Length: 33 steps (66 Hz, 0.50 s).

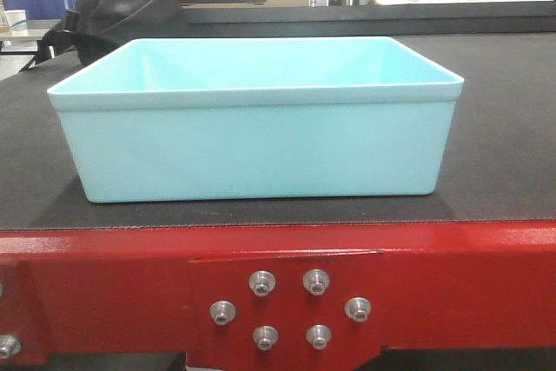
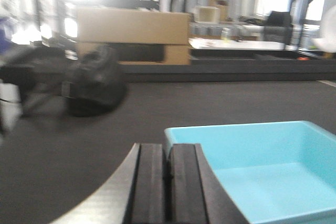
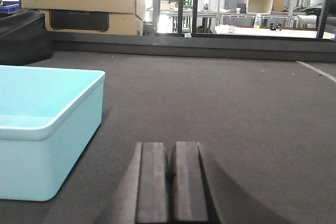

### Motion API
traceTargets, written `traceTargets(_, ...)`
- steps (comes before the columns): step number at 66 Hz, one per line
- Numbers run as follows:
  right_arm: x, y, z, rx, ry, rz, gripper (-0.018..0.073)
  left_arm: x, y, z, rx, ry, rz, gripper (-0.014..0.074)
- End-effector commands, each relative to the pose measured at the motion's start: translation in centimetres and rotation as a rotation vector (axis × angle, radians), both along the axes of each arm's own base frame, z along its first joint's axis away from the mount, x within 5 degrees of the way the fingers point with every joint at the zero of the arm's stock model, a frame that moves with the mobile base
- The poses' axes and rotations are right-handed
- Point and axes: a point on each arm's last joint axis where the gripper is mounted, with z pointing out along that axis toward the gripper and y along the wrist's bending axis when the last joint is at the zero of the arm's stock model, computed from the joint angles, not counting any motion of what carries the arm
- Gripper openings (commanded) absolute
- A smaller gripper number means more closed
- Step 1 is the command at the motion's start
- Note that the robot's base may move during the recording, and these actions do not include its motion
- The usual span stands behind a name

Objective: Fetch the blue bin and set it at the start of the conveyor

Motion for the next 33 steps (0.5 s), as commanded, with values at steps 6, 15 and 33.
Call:
traceTargets(6,-0.1,0.0,0.2,-0.005,-0.027,-0.005,-0.0166,-1.0,1.2,-3.1,0.028,-0.046,0.153,-0.0111)
traceTargets(15,-0.1,0.0,0.2,-0.005,-0.027,-0.005,-0.0166,-1.9,1.6,-5.9,0.051,-0.058,0.230,-0.0111)
traceTargets(33,-0.1,0.0,0.2,-0.005,-0.027,-0.005,-0.0166,-2.1,1.4,-8.8,-0.018,-0.051,0.183,-0.0111)
